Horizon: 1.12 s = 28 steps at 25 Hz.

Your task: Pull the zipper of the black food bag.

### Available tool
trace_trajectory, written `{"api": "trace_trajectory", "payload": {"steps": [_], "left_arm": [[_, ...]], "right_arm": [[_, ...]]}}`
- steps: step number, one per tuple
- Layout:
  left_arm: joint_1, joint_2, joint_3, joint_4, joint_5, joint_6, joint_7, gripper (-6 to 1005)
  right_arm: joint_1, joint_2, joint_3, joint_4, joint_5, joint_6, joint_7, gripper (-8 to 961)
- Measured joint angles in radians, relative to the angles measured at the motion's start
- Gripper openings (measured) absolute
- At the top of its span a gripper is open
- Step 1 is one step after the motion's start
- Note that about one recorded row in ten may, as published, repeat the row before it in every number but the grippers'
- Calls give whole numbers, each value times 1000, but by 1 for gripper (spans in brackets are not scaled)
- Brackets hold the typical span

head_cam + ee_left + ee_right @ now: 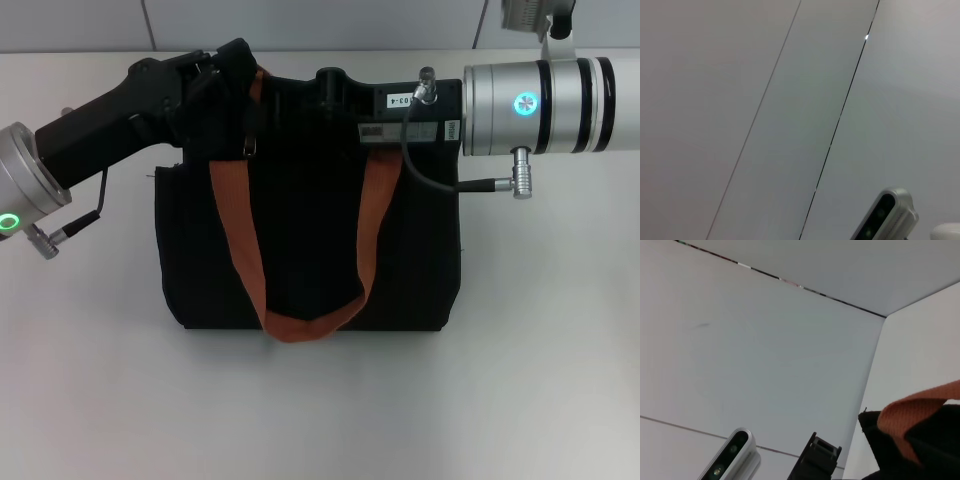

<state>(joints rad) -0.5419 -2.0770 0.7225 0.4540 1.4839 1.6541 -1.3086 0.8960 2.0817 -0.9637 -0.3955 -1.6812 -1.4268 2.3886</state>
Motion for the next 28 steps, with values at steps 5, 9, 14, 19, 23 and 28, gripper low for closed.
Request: {"api": "trace_trajectory", "payload": {"steps": [5,9,14,19,23,28], "left_arm": [[0,0,1,0,-1,-3,1,44],[3,0,0,-7,-3,-15,7,44],[9,2,-2,-12,-4,-37,9,45],[11,3,-2,-13,-4,-37,9,45],[11,3,-2,-14,-4,-37,9,46],[11,2,-1,-14,-4,-40,9,46]], "right_arm": [[-3,-1,-1,0,-1,-1,1,97],[-9,-2,-2,0,-2,0,2,93],[-11,-4,-2,0,-2,-3,6,60],[-12,-5,-1,-2,-2,-2,6,-2],[-8,-5,-1,-4,-2,-6,6,-1],[-14,-5,4,-15,0,-21,6,-2]]}}
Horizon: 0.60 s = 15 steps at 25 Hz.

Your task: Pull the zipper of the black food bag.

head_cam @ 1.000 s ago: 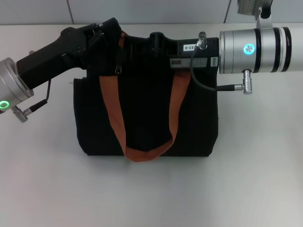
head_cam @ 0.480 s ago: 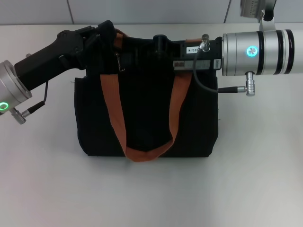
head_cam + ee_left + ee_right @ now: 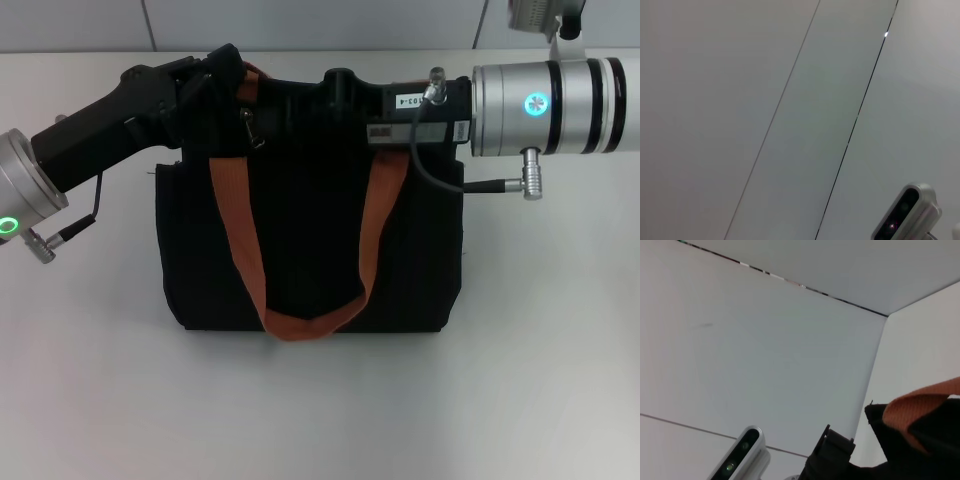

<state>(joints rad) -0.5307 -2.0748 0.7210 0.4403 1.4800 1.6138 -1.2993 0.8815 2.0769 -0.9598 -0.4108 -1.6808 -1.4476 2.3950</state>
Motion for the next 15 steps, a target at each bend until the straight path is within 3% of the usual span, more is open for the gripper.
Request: {"api": "trace_trajectory", "payload": {"steps": [15], "left_arm": [[-5,-2,2,0,0,5,-2,48]], "right_arm": [[8,2,-3,5,4,4,-5,42]]}}
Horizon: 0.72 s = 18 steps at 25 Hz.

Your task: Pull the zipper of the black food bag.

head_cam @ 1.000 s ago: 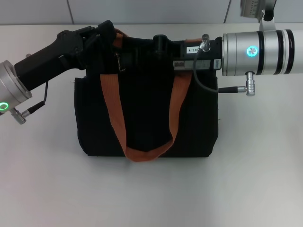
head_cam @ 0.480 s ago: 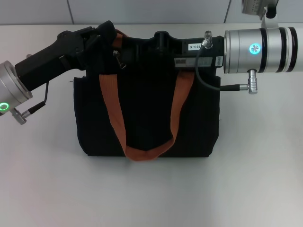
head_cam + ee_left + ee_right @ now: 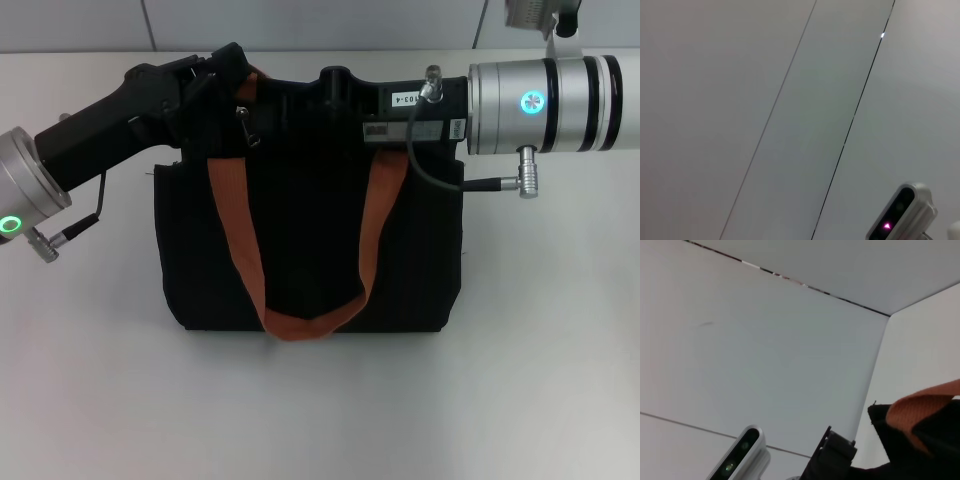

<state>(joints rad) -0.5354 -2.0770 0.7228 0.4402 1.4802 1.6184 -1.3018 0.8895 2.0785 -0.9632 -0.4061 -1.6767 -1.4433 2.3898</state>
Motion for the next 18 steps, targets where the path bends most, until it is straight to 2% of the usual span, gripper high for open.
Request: {"api": "trace_trajectory", "payload": {"steps": [9,14,18], "left_arm": [[0,0,2,0,0,0,-1,49],[0,0,3,-1,0,0,-1,50],[-2,0,3,-7,0,1,1,50]], "right_arm": [[2,1,-2,5,-3,19,6,69],[5,2,-2,16,-4,24,6,156],[10,3,-2,17,-4,25,6,161]]}}
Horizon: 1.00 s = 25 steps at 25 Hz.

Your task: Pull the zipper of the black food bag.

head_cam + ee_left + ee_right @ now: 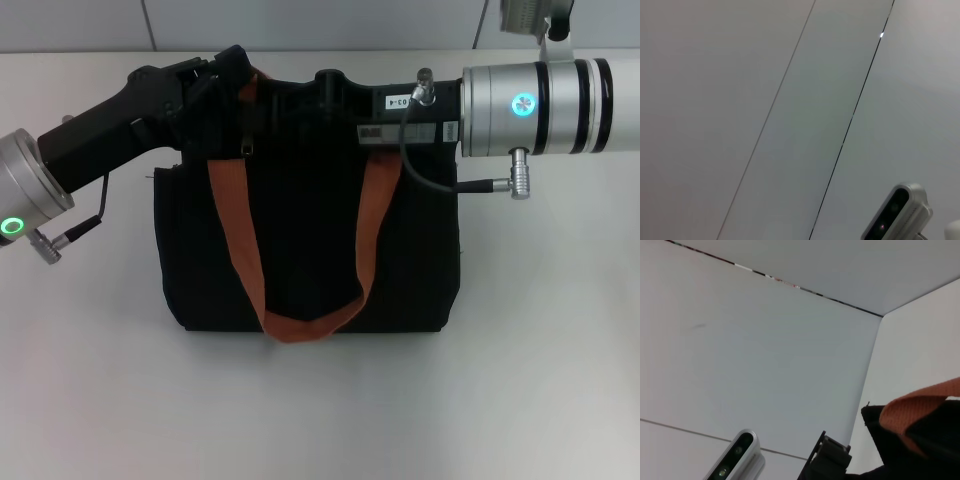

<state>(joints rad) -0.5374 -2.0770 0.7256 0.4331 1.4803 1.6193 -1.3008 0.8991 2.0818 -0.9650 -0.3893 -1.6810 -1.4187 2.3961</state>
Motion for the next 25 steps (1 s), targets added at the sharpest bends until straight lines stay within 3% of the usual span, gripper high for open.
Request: {"api": "trace_trajectory", "payload": {"steps": [16,25], "left_arm": [[-3,0,4,-2,-16,7,-2,52],[-3,0,5,-2,-19,8,-2,53]], "right_arm": [[13,1,-18,3,0,24,8,154],[13,1,-32,3,3,30,6,100]]}}
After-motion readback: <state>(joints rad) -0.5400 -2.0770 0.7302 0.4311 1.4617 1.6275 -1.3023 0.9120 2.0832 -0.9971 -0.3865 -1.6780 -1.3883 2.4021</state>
